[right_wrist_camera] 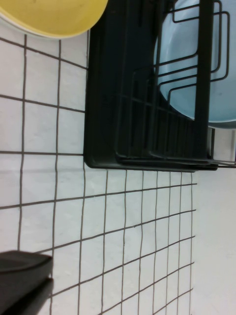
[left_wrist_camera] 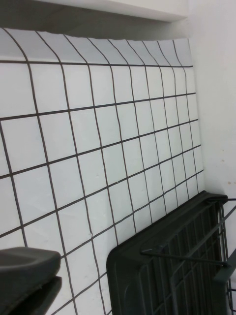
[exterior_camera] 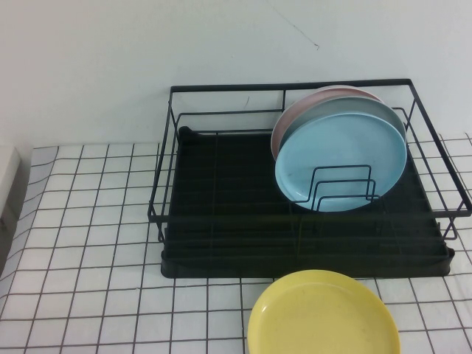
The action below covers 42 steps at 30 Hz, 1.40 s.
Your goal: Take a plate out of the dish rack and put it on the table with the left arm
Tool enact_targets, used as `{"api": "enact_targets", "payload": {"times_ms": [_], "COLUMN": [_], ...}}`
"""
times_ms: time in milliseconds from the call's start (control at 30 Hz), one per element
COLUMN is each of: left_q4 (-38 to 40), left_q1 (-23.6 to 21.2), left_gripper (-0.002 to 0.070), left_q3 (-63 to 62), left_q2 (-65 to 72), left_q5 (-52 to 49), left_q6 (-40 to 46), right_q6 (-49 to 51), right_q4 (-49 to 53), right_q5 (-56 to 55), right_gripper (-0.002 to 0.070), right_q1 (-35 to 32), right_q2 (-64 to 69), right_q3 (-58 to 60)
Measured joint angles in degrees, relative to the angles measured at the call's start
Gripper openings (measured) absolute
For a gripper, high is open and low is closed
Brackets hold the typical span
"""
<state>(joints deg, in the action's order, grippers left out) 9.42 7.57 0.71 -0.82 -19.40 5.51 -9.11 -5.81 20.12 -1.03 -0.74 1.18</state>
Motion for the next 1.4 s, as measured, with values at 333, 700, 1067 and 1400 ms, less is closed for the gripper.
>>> {"api": "enact_targets", "payload": {"times_ms": [333, 700, 1067, 1400], "left_q4": [0.0, 0.2, 0.4, 0.4], "left_q1": [0.0, 0.0, 0.0, 0.0], "left_gripper": [-0.0004, -0.0004, -0.0004, -0.0004], "left_q3": [0.0, 0.1, 0.5, 0.5], "left_q2": [0.0, 0.0, 0.0, 0.0], "left_q5": [0.0, 1.2, 20.8, 30.4], "left_q6": [0.9, 0.9, 0.9, 0.9], "right_q6": [0.0, 0.0, 0.0, 0.0], "right_q4": [0.0, 0.0, 0.0, 0.0], "right_q5": [0.0, 0.0, 0.0, 0.0], "right_gripper": [-0.0004, -0.0004, -0.0004, -0.0004], "right_q1": [0.0, 0.0, 0.0, 0.0], "right_q2": [0.0, 0.0, 0.0, 0.0], "right_q3": [0.0, 0.0, 0.0, 0.0]}}
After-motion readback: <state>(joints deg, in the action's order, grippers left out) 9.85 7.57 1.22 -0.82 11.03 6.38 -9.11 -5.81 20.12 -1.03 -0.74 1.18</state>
